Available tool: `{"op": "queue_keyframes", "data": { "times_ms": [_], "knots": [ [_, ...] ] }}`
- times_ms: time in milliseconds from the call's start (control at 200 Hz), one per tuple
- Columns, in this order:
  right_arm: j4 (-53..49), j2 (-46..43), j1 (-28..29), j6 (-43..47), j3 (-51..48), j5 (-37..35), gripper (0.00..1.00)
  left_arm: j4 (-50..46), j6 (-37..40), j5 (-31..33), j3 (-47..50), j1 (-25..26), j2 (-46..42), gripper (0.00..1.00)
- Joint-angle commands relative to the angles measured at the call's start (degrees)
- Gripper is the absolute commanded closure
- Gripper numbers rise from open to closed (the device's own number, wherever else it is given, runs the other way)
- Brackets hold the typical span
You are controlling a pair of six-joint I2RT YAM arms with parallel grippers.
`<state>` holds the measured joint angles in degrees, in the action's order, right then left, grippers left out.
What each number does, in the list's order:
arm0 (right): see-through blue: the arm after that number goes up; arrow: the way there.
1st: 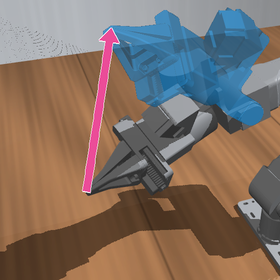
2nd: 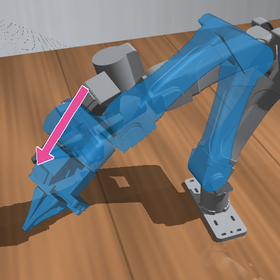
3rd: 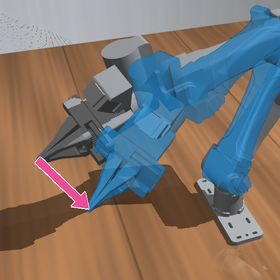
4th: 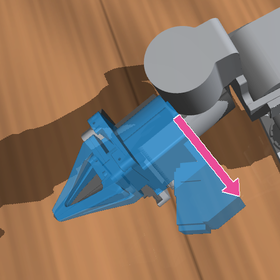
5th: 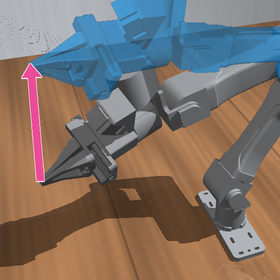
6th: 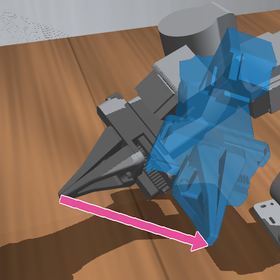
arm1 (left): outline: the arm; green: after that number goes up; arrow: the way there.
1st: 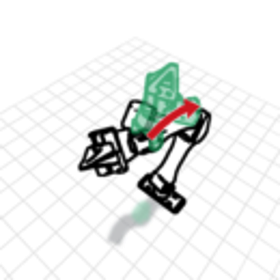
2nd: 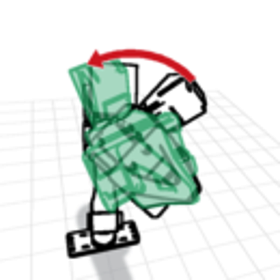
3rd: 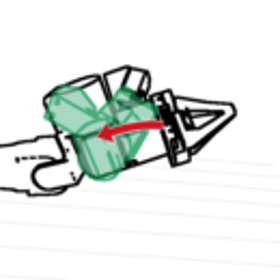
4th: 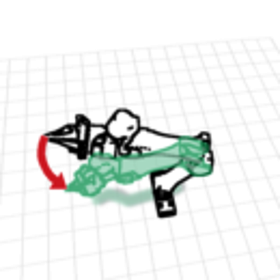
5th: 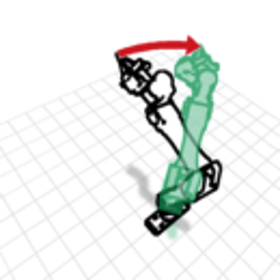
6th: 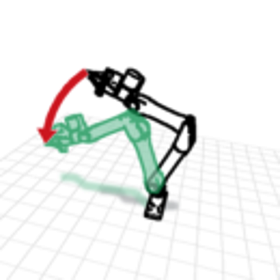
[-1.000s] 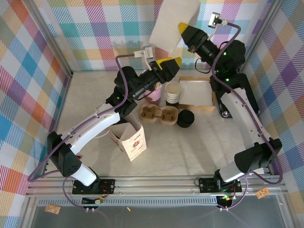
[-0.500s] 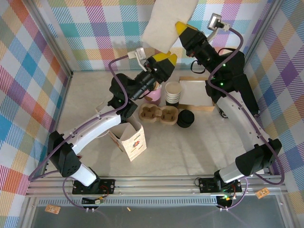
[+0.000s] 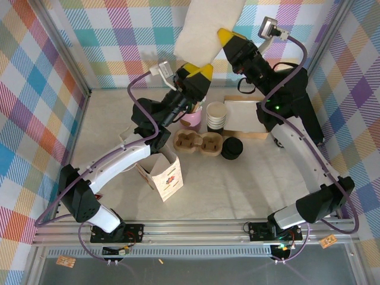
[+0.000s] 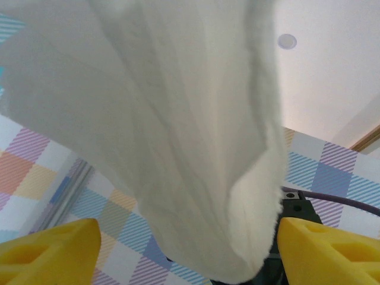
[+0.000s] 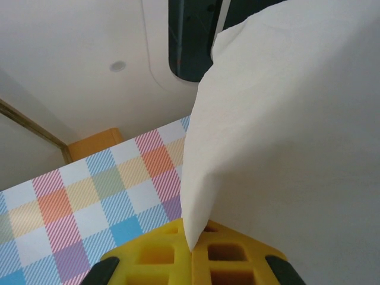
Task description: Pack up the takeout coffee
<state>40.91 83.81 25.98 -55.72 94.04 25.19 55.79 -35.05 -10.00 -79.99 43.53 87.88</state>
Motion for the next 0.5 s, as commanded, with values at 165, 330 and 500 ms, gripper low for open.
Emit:
{"op": "queue_keyframes", "data": {
  "times_ms": [165, 330, 500],
  "knots": [
    [1.78, -2.42, 2.44, -0.01, -0.61, 1.52, 1.0, 7.4, 1.32, 0.57, -0.82, 0.38, -2.84, 0.36],
    [1.46, -2.93, 3.96, 0.5, -1.3, 1.57, 1.0, 7.56, 1.3, -2.17, -1.1, 0.37, -3.8, 0.47],
    [0.29, -4.04, 4.37, 1.4, -1.82, 1.39, 1.0, 7.94, 1.93, -2.16, 1.15, 0.39, -6.22, 0.81]
  ]
}}
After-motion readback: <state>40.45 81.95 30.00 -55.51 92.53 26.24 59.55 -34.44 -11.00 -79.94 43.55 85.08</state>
